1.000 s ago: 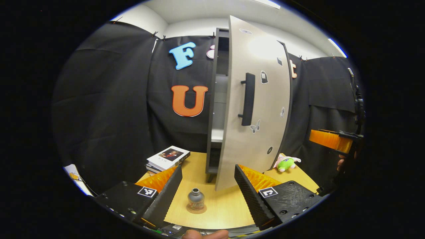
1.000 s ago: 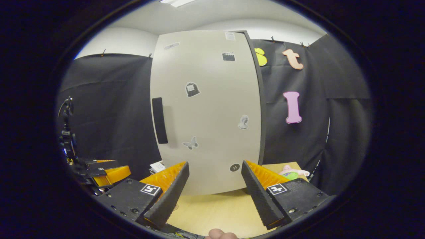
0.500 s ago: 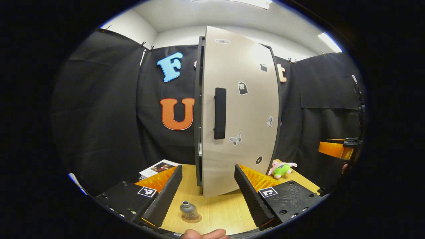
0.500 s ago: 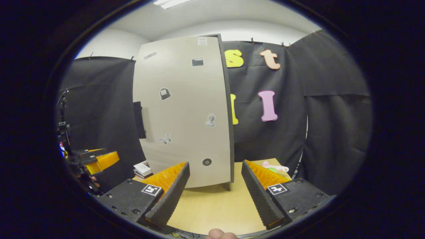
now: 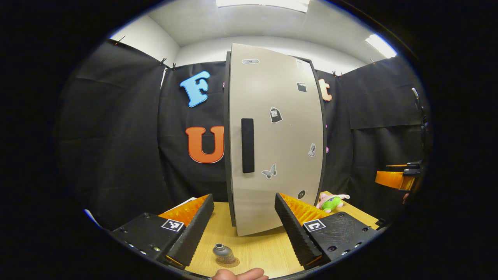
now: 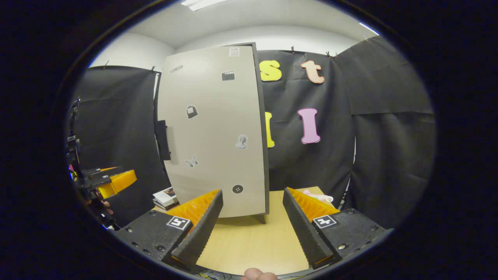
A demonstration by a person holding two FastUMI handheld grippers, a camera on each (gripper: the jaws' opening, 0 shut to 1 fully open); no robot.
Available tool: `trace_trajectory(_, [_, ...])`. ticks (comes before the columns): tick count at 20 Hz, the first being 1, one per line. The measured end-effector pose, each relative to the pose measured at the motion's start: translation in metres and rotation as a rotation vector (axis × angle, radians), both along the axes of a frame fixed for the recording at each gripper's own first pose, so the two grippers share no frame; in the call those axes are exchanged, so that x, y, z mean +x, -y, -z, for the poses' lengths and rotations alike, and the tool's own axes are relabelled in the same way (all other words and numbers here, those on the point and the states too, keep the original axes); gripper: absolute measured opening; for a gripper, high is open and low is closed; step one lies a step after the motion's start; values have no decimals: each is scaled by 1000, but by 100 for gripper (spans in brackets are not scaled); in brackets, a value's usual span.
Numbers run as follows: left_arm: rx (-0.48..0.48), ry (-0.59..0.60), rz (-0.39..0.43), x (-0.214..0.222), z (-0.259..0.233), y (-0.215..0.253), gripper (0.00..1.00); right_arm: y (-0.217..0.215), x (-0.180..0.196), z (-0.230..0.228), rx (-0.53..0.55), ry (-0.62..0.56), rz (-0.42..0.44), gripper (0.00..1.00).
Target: Open the cabinet door with the right hand, grasp the bottle in the cabinet with the left hand and place it on the coaster, then close the cabinet door with the right hand.
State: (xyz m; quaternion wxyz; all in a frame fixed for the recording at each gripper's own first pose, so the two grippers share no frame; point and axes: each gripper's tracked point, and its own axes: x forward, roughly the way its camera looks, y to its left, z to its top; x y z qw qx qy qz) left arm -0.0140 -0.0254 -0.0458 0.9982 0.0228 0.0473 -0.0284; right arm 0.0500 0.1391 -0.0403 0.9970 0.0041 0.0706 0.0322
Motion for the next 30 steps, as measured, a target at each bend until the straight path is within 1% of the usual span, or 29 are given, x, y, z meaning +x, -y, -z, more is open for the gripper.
trace_trajectory(5, [-6, -1, -18, -2, -2, -5, 95, 5, -5, -1, 16, -3, 4, 100])
trace_trajectory(6, [-8, -2, -20, -3, -2, -6, 95, 6, -5, -1, 15, -1, 2, 96])
trace_trajectory(9, [-11, -8, -24, -6, -1, -7, 95, 7, -10, -1, 15, -7, -1, 96])
trace_trajectory(10, [-14, -9, -25, -7, -1, -8, 95, 7, -11, -1, 16, -6, -1, 100])
trace_trajectory(11, [-17, -13, -25, -8, -1, -7, 100, 9, -12, 0, 14, -7, 0, 96])
trace_trajectory(12, [-17, -15, -23, -8, 0, -7, 95, 9, -13, 0, 14, -8, 0, 100])
trace_trajectory(13, [-14, -17, -26, -8, 0, -7, 95, 10, -14, 0, 16, -11, 1, 100])
trace_trajectory(14, [-13, -21, -27, -8, 1, -7, 95, 11, -15, 1, 19, -13, 1, 96])
trace_trajectory(16, [-17, -22, -24, -9, 2, -5, 95, 14, -17, -2, 23, -10, 7, 96])
trace_trajectory(17, [-17, -15, -26, -10, -2, -5, 95, 15, -18, -3, 24, -6, 7, 100])
trace_trajectory(18, [-21, -12, -22, -11, -4, -4, 95, 16, -19, -3, 23, -5, 8, 96])
trace_trajectory(21, [-20, -10, -12, -11, -4, -3, 95, 16, -20, -1, 26, -11, 10, 96])
trace_trajectory(22, [-17, -11, -14, -11, -5, -3, 100, 16, -20, -1, 27, -14, 8, 96])
trace_trajectory(23, [-17, -10, -16, -11, -5, -4, 95, 15, -20, -1, 26, -15, 6, 96])
trace_trajectory(24, [-20, -13, -15, -11, -4, -4, 95, 14, -21, -1, 23, -15, 4, 96])
trace_trajectory(25, [-23, -16, -19, -12, -3, -4, 95, 13, -21, -1, 20, -15, 1, 100])
trace_trajectory(26, [-28, -19, -21, -12, -2, -6, 95, 12, -20, -1, 18, -16, -1, 96])
trace_trajectory(27, [-37, -22, -22, -11, -1, -6, 95, 12, -20, -1, 16, -17, -3, 96])
trace_trajectory(28, [-46, -25, -25, -12, -1, -7, 95, 12, -20, -2, 15, -16, -3, 100])
trace_trajectory(29, [-50, -26, -30, -12, -1, -9, 95, 13, -20, -2, 15, -16, -1, 100])
trace_trajectory(30, [-52, -28, -33, -12, -1, -10, 95, 14, -21, -1, 17, -17, 0, 96])
